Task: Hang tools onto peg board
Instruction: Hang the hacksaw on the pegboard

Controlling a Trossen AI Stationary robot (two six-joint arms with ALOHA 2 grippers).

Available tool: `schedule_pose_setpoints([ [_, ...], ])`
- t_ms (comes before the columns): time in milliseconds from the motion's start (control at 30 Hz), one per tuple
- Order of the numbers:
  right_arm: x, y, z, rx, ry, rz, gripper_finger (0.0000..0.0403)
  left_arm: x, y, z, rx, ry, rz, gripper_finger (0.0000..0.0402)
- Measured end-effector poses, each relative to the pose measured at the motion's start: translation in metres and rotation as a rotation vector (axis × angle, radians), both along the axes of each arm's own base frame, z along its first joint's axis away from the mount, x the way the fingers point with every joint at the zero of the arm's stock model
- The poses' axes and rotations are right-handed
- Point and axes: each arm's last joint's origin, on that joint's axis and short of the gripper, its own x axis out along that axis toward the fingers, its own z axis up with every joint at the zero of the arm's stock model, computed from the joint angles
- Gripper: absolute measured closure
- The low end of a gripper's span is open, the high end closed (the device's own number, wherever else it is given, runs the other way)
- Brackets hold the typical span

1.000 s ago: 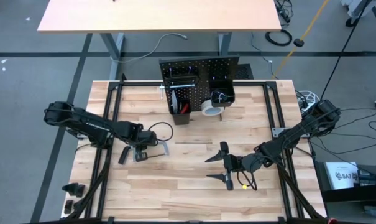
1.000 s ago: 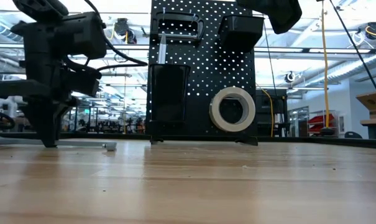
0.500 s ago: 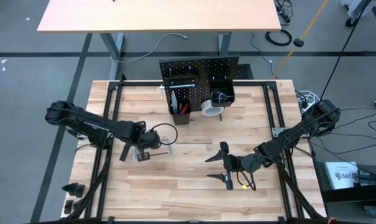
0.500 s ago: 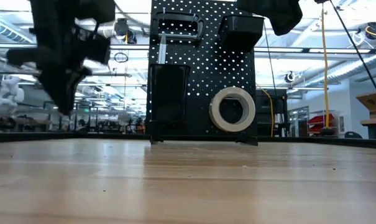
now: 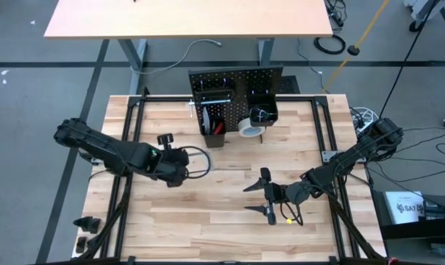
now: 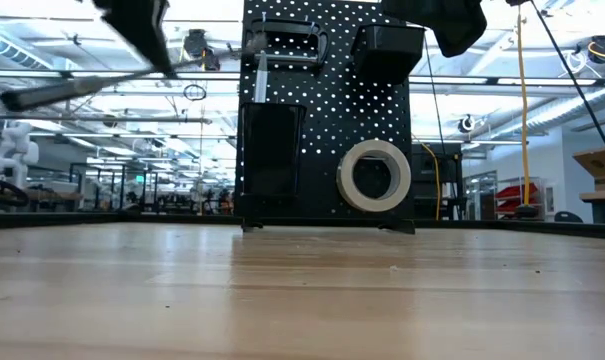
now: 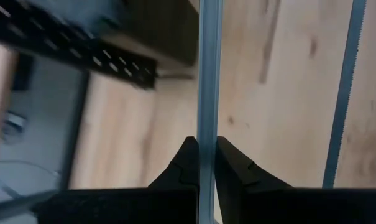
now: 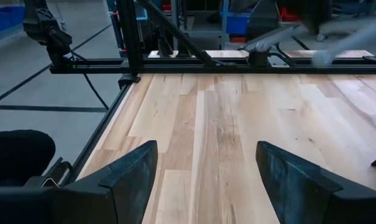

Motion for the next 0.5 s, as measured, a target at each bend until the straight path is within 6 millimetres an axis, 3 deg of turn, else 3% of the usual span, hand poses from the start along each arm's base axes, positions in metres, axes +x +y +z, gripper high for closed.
schedule_pose_setpoints([
  [167,0.0,0.0,0.0,0.0,0.001,0.0,0.0135,0.007,-0.008,0.026,0.103,-0.039,-0.036,0.0384],
  [500,0.0,0.0,0.0,-0.001,0.002,-0.001,0.0135,0.041,-0.026,0.07,0.408,-0.038,-0.124,0.0384],
])
